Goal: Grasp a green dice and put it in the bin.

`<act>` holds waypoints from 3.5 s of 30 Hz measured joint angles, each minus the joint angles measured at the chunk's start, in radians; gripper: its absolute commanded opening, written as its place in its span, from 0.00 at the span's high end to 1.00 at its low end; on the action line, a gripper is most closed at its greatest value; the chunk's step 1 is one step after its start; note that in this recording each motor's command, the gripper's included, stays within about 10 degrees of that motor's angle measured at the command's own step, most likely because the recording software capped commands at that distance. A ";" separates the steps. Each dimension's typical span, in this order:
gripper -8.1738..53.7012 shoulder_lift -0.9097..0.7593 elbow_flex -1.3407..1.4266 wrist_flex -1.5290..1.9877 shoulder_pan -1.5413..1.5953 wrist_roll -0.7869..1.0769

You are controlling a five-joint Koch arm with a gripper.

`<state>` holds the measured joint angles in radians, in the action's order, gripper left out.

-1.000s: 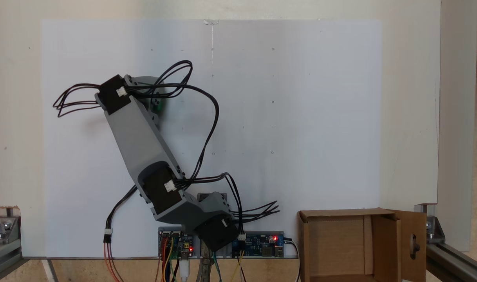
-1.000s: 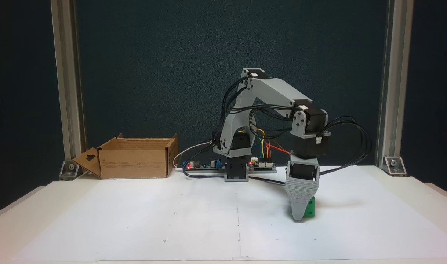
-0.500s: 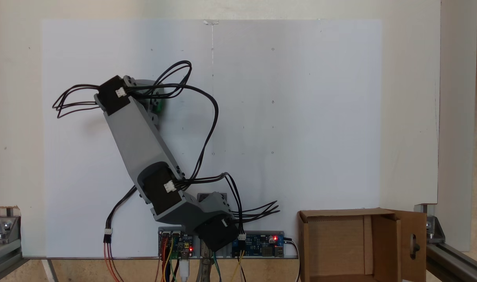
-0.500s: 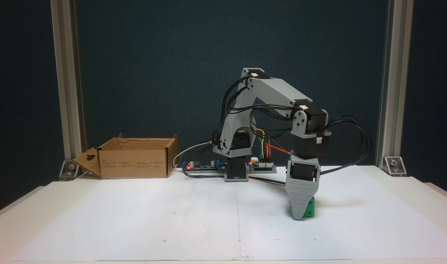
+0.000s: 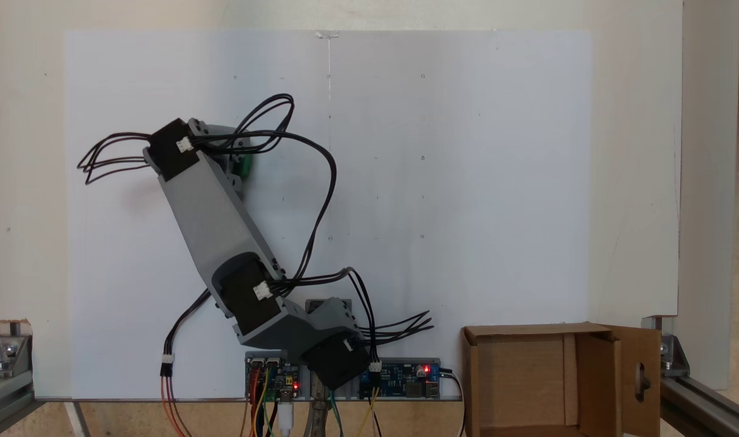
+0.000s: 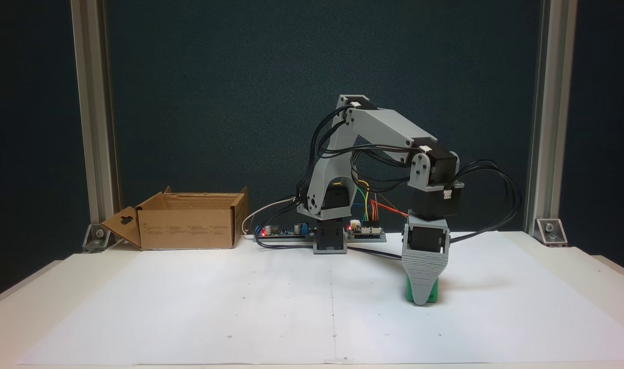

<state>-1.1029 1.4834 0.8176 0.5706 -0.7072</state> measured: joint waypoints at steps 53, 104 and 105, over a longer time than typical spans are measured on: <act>0.67 -0.430 -0.522 0.541 -1.353 0.606; 0.16 -0.298 -0.324 0.006 -2.332 1.045; 0.16 -0.354 -0.324 0.005 -2.292 1.011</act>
<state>-1.4573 1.1597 0.8222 -1.7211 0.3037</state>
